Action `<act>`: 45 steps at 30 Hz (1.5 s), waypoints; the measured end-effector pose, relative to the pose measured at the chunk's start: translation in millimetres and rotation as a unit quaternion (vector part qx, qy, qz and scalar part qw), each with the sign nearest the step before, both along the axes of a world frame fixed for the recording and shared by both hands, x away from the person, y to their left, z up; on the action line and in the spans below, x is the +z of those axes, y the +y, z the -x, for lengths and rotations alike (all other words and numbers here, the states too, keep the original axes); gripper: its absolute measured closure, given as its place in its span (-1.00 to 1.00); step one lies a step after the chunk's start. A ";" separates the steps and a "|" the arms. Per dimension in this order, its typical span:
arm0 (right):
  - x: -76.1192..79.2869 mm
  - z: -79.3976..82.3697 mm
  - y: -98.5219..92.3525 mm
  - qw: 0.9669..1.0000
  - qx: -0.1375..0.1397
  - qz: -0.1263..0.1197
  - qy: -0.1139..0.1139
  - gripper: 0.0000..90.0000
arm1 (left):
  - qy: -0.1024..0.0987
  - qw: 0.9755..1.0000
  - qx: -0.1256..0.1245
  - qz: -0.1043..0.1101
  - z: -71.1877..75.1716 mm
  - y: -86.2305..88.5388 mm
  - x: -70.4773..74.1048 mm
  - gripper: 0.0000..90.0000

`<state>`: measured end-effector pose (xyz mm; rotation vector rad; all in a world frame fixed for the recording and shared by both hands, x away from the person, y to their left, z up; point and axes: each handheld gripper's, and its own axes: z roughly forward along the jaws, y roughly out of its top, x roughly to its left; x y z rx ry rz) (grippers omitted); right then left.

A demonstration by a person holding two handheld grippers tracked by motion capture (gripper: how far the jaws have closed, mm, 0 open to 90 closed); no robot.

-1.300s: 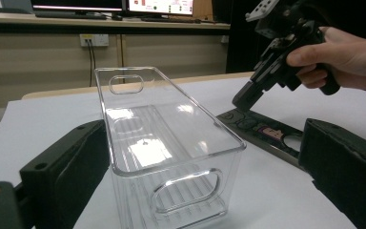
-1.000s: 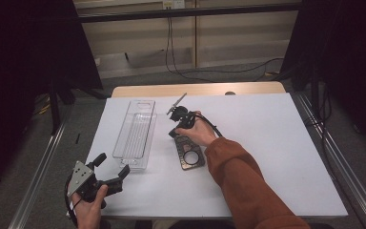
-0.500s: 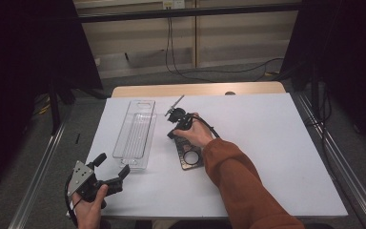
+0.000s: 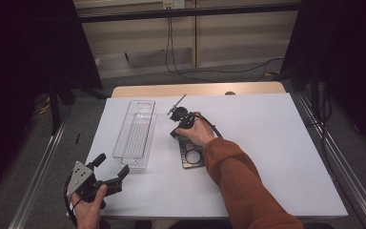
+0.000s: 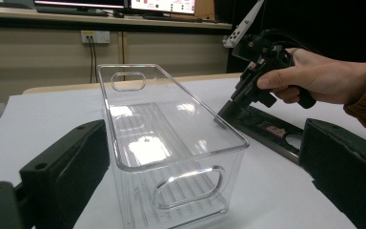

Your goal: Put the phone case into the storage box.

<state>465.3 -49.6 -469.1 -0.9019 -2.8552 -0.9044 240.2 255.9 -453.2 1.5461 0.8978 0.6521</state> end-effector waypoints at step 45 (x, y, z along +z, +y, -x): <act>2.0 -12.5 -71.0 0.996 -0.081 0.024 -0.001 1.00 | 0.002 1.000 0.003 0.001 0.8 0.4 -0.3 -0.93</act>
